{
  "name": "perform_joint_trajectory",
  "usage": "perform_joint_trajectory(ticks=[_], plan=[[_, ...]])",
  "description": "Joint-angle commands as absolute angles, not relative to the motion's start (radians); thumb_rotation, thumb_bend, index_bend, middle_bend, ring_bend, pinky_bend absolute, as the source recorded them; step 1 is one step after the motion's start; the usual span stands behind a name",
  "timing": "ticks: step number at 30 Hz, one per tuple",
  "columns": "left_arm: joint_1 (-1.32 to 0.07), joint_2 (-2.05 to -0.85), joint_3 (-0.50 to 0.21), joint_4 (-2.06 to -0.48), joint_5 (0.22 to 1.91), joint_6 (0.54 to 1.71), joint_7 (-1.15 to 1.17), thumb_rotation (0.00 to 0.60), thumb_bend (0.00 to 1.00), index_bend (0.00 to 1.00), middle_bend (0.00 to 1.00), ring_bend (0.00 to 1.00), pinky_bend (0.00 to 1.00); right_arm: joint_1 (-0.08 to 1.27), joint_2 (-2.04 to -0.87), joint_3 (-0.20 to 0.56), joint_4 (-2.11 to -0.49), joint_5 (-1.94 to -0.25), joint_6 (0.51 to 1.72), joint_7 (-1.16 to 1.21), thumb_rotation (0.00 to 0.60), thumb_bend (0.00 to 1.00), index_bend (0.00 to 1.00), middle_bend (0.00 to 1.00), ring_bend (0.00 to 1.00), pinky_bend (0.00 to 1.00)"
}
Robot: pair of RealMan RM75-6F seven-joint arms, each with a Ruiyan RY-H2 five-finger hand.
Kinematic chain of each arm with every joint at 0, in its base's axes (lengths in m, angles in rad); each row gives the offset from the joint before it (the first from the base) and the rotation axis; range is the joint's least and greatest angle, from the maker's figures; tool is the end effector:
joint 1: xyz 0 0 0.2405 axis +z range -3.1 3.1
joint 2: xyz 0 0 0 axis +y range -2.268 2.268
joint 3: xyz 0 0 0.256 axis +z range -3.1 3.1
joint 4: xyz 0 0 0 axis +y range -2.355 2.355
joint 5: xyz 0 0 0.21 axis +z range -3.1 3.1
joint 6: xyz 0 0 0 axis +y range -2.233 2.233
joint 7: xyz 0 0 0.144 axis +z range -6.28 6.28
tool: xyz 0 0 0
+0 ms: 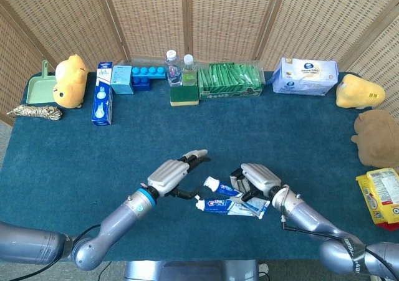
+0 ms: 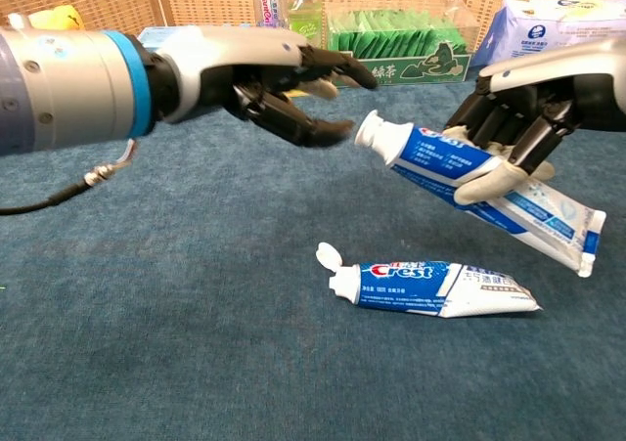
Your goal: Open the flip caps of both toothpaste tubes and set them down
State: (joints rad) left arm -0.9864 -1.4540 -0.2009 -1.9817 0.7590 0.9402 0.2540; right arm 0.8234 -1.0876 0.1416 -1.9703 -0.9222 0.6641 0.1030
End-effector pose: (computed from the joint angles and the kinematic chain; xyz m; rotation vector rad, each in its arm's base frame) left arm -0.0202 0.2827 -0.0144 -2.0340 -1.4870 -1.1216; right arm -0.1203 -0.2990 0.0533 1.9006 -1.6679 0.8977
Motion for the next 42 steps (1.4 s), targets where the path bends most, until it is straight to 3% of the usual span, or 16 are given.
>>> perform_joint_trajectory(ticks=[1, 12, 29, 38, 42], plan=[[-0.997, -1.470, -0.206, -1.971, 0.749, 0.938, 0.258, 0.413, 0.42, 0.09, 0.00, 0.00, 0.25, 0.830, -1.093, 0.141, -1.981, -0.917, 0.667, 0.091, 0.600, 0.53, 0.94, 0.78, 0.71, 0.79], [-0.998, -1.483, -0.216, -1.932, 0.704, 0.989, 0.282, 0.418, 0.43, 0.10, 0.00, 0.00, 0.26, 0.816, -1.084, 0.139, -2.024, -0.953, 0.684, 0.091, 0.600, 0.53, 0.94, 0.78, 0.71, 0.79], [-0.899, -1.366, -0.209, -1.969, 0.741, 1.029, 0.207, 0.422, 0.43, 0.10, 0.00, 0.00, 0.25, 0.769, -1.039, 0.150, -2.026, -1.019, 0.678, 0.173, 0.600, 0.53, 0.94, 0.78, 0.71, 0.79], [-0.750, -1.221, -0.138, -2.105, 0.929, 1.150, 0.165, 0.422, 0.43, 0.10, 0.00, 0.00, 0.24, 0.749, -1.051, 0.146, -1.955, -1.026, 0.717, 0.161, 0.600, 0.52, 0.93, 0.77, 0.68, 0.73], [-0.600, -1.105, -0.042, -2.180, 1.091, 1.281, 0.126, 0.416, 0.43, 0.10, 0.00, 0.00, 0.24, 0.766, -1.093, 0.121, -1.893, -0.980, 0.751, 0.055, 0.600, 0.51, 0.81, 0.67, 0.58, 0.61]])
